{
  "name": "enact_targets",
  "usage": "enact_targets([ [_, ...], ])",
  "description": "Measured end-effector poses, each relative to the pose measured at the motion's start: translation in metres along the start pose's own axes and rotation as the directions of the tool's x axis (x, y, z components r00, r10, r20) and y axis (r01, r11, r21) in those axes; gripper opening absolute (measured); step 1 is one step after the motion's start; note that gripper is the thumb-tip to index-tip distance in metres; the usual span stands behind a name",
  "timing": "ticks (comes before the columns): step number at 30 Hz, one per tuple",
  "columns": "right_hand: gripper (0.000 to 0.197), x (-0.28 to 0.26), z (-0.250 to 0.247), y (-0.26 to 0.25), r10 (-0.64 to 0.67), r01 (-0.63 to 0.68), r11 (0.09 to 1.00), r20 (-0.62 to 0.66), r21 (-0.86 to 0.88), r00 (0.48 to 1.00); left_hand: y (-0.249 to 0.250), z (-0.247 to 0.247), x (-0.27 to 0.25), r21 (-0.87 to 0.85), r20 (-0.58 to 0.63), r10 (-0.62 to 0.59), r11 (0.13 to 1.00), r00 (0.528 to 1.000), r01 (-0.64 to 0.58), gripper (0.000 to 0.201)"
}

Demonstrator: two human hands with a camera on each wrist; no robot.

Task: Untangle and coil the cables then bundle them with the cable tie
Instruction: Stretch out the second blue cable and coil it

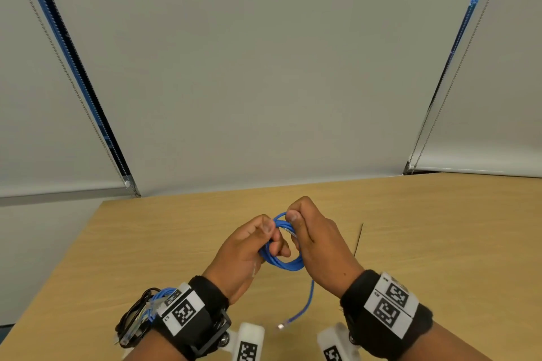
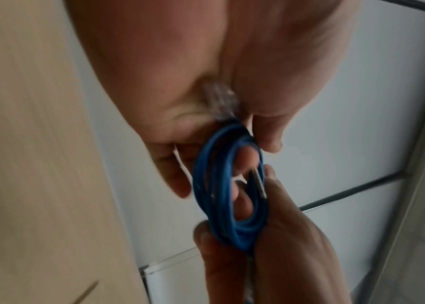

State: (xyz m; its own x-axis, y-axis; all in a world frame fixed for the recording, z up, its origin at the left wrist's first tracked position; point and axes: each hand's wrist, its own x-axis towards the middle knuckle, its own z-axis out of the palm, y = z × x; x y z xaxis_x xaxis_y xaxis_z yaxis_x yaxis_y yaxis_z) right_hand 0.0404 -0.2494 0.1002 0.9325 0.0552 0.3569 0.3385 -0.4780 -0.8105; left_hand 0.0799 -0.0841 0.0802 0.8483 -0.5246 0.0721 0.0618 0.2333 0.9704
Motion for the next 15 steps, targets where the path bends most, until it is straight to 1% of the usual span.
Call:
enact_targets([
  [2,0.022,0.0,-0.009,0.006,0.042,-0.042,0.999,0.062,-0.006,0.997,0.0,-0.007,-0.004,0.157,0.056,-0.017,0.988,0.998,0.008,0.026],
  [4,0.022,-0.001,-0.016,0.013,0.112,-0.131,0.985,0.163,0.113,0.98,0.002,-0.011,-0.006,0.27,0.086,-0.043,0.963,0.995,0.018,0.024],
  [5,0.022,-0.003,-0.019,0.016,0.158,-0.201,0.959,0.209,0.201,0.965,0.003,-0.011,-0.007,0.295,0.102,-0.05,0.955,0.993,0.018,0.025],
  [6,0.022,-0.004,-0.02,0.019,0.21,-0.28,0.913,0.247,0.295,0.946,0.004,-0.011,-0.007,0.299,0.116,-0.054,0.954,0.992,0.017,0.027],
  [7,0.022,-0.007,-0.021,0.021,0.262,-0.36,0.848,0.282,0.388,0.923,0.005,-0.01,-0.008,0.283,0.123,-0.051,0.959,0.991,0.014,0.029],
  [9,0.024,-0.011,-0.021,0.026,0.344,-0.494,0.699,0.362,0.517,0.866,0.004,-0.007,-0.009,0.209,0.113,-0.02,0.978,0.993,-0.004,0.034],
  [10,0.027,-0.014,-0.02,0.029,0.368,-0.548,0.647,0.413,0.53,0.833,0.001,-0.005,-0.009,0.166,0.109,-0.003,0.986,0.994,-0.015,0.033],
  [11,0.031,-0.015,-0.019,0.031,0.385,-0.594,0.619,0.461,0.513,0.799,-0.001,-0.003,-0.01,0.131,0.108,0.007,0.991,0.994,-0.022,0.031],
  [12,0.034,-0.016,-0.018,0.033,0.401,-0.629,0.61,0.497,0.482,0.77,-0.004,0.0,-0.01,0.106,0.1,0.012,0.994,0.995,-0.023,0.029],
  [13,0.034,-0.016,-0.018,0.034,0.423,-0.653,0.613,0.513,0.445,0.747,-0.007,0.002,-0.01,0.094,0.072,0.018,0.995,0.997,-0.025,0.029],
  [14,0.03,-0.016,-0.017,0.036,0.449,-0.664,0.626,0.507,0.409,0.736,-0.009,0.003,-0.009,0.089,0.02,0.031,0.995,0.999,-0.033,0.03],
  [15,0.023,-0.015,-0.017,0.036,0.474,-0.649,0.668,0.463,0.364,0.749,-0.01,0.002,-0.007,0.105,-0.052,0.052,0.993,0.997,-0.047,0.028],
])
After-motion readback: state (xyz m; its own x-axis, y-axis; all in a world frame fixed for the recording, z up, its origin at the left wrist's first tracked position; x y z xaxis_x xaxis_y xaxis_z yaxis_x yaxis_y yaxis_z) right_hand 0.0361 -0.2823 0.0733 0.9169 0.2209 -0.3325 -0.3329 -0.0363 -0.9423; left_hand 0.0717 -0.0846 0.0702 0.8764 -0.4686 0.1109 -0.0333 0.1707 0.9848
